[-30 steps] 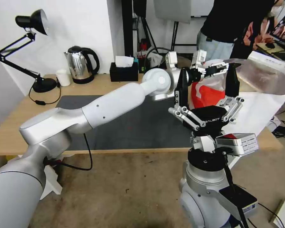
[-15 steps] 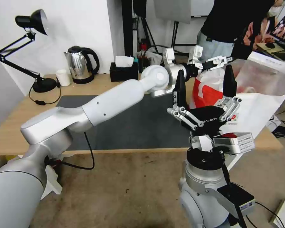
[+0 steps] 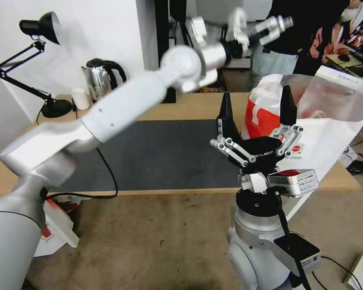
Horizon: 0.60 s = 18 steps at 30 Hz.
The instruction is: Pick up the trash from the table and place it into the takeout bag.
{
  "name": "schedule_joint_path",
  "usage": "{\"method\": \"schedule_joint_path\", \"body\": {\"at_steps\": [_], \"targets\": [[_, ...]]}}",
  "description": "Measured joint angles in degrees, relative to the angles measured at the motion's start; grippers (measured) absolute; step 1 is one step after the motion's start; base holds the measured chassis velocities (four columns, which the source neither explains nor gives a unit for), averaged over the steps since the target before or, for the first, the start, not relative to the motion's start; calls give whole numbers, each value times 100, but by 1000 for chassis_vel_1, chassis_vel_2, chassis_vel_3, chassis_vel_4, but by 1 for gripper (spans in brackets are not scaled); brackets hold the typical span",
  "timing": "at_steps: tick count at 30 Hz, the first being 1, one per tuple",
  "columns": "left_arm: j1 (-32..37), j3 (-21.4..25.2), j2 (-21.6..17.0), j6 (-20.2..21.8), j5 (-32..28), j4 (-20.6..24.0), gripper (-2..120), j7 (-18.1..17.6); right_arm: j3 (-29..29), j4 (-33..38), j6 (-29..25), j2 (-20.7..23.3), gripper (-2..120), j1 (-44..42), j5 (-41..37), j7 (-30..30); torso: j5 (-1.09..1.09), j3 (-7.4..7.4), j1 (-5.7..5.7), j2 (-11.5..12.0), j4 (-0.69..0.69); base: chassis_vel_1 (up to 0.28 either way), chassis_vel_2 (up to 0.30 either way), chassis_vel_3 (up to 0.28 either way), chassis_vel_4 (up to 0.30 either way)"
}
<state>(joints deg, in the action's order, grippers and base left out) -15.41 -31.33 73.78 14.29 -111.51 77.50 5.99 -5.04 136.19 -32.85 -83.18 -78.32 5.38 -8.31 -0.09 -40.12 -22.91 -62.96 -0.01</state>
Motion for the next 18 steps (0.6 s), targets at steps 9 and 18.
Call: {"method": "schedule_joint_path", "body": {"at_steps": [9, 18], "targets": [[-238, 862, -1263, -188, 879, 222, 100, 303, -62, -151, 2, 38, 100, 43, 17, 5, -1, 0, -1, 0, -2, 0, 0, 0, 0], [3578, 4457, -4372, -916, 2996, 2322, 100, 766, -200, -182, 25, 142, 100, 103, 6, -65, -3, 2, 2, -1, 7, 0, 0, 0, 0]]}}
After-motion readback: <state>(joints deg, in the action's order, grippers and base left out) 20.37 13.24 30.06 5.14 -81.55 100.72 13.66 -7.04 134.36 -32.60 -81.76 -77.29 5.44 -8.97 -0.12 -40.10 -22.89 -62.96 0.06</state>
